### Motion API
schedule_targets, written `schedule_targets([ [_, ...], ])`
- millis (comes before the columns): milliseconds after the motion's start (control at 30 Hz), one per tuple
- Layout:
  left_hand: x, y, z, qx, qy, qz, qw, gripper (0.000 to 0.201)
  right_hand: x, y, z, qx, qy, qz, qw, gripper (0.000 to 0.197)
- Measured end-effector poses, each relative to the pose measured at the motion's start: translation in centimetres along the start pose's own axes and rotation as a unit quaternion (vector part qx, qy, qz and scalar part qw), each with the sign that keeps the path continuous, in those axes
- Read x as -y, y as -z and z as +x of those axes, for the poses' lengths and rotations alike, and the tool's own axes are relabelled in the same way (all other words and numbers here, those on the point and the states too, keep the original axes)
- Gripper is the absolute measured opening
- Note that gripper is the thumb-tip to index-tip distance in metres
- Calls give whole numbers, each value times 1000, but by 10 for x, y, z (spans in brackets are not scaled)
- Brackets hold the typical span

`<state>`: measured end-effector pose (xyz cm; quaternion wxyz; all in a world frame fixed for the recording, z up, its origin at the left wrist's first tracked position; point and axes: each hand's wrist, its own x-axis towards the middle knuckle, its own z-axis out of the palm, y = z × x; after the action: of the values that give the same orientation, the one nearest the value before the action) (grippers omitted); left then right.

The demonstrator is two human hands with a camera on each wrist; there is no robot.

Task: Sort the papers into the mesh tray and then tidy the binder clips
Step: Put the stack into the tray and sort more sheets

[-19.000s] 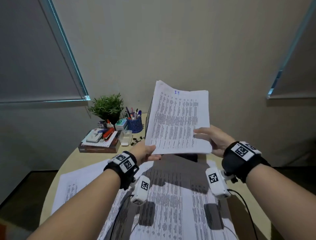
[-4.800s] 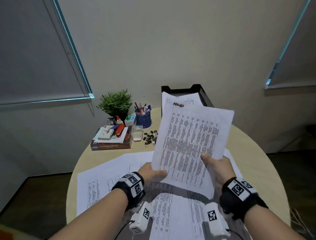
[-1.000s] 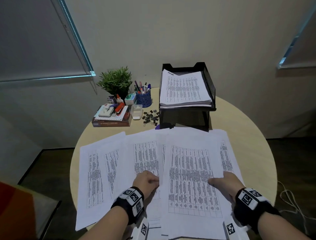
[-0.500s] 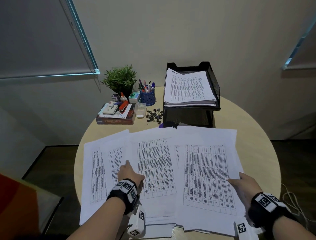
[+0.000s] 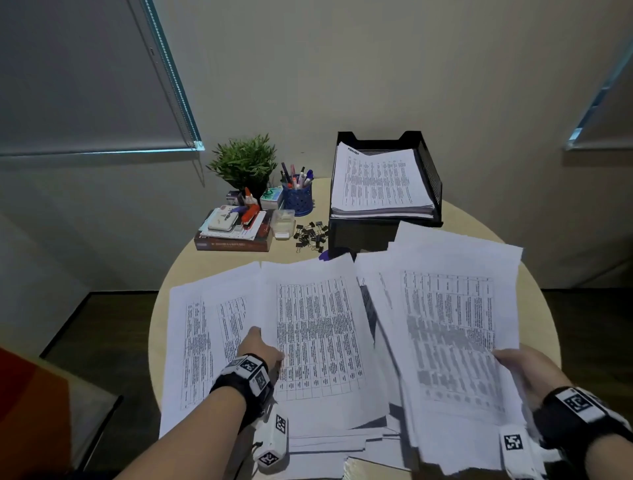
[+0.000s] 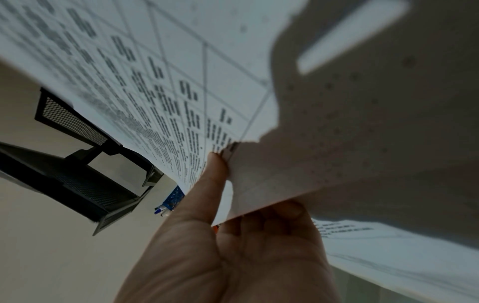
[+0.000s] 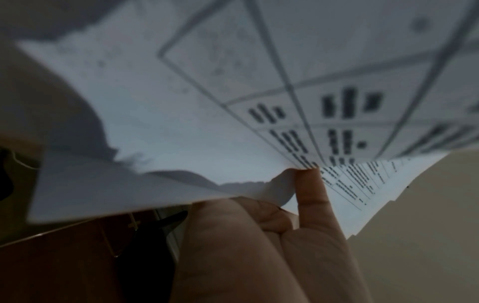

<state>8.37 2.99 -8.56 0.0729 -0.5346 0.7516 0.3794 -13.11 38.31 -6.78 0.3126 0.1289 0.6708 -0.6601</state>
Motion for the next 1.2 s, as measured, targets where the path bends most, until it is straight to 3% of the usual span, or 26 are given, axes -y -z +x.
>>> schedule_targets([
  [100, 2, 0, 0, -7, -19, 0, 1000, 21, 9, 9, 6, -15, 22, 3, 1000, 46],
  [200, 2, -4, -4, -14, -54, -26, 998, 5, 15, 6, 6, 9, 6, -7, 1000, 38],
  [333, -3, -9, -9, -4, -81, -113, 990, 14, 9, -7, 8, 45, 8, -43, 998, 40],
  [500, -10, -16, -21, 80, -71, -243, 964, 30, -12, -31, 13, 34, 20, -155, 987, 32],
  [633, -12, -18, -26, 112, -50, -256, 959, 15, -12, -45, 13, -24, 42, -269, 962, 45],
  [733, -18, -16, -31, 114, -2, -251, 961, 5, -13, -55, 14, -20, 49, -339, 939, 51],
  [767, -23, -14, -38, 109, 7, -241, 964, 8, -15, -59, 13, -11, 51, -364, 930, 50],
  [867, -21, -17, -36, 122, 34, -232, 964, 72, -25, -71, 12, 17, 71, -390, 918, 35],
  [900, -19, -18, -36, 135, 30, -235, 962, 81, -30, -76, 10, 25, 77, -390, 917, 32],
  [967, -17, -24, -33, 168, 23, -199, 965, 69, -40, -85, 9, 41, 88, -399, 912, 25],
  [1067, -13, -34, -25, 156, 9, -202, 967, 83, -44, -95, 7, 34, 97, -432, 896, 25],
  [1200, -10, -33, -21, 117, -26, -213, 970, 26, -37, -92, 9, -96, 84, -477, 870, 51],
])
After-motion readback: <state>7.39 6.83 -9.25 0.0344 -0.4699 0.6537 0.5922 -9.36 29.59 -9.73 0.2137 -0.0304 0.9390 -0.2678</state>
